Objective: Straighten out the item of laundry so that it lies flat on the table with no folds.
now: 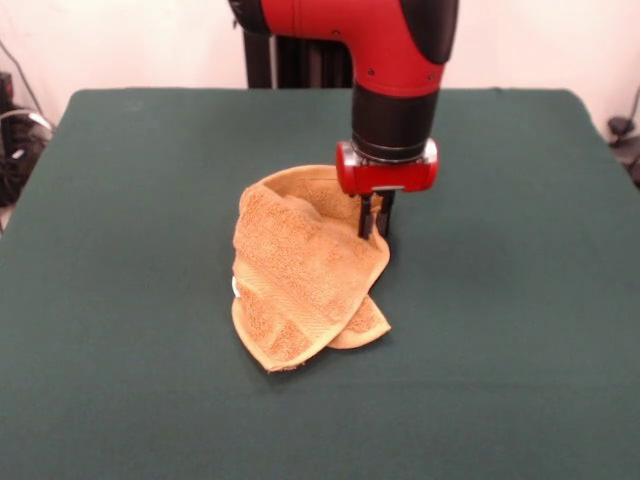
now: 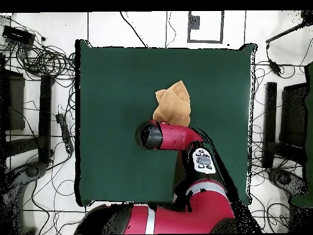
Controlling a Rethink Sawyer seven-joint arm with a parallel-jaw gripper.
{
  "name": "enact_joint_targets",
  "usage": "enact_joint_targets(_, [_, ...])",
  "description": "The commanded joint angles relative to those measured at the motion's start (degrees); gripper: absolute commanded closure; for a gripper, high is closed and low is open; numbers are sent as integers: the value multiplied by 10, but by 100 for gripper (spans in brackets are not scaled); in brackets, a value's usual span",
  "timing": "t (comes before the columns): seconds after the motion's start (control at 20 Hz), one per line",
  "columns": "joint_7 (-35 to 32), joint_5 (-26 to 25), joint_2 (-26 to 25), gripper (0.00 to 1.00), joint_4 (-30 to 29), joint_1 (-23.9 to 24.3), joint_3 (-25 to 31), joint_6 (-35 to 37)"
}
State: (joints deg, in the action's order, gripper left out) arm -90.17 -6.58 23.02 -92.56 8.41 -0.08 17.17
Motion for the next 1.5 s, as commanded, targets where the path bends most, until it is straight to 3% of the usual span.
enact_joint_targets(0.05, [-86,14,0,100,-19,-12,52,7])
enact_joint_targets(0.85, [-142,53,7,100,-23,-68,28,23])
enact_joint_targets(1.5, [-145,86,5,100,-22,-95,15,27])
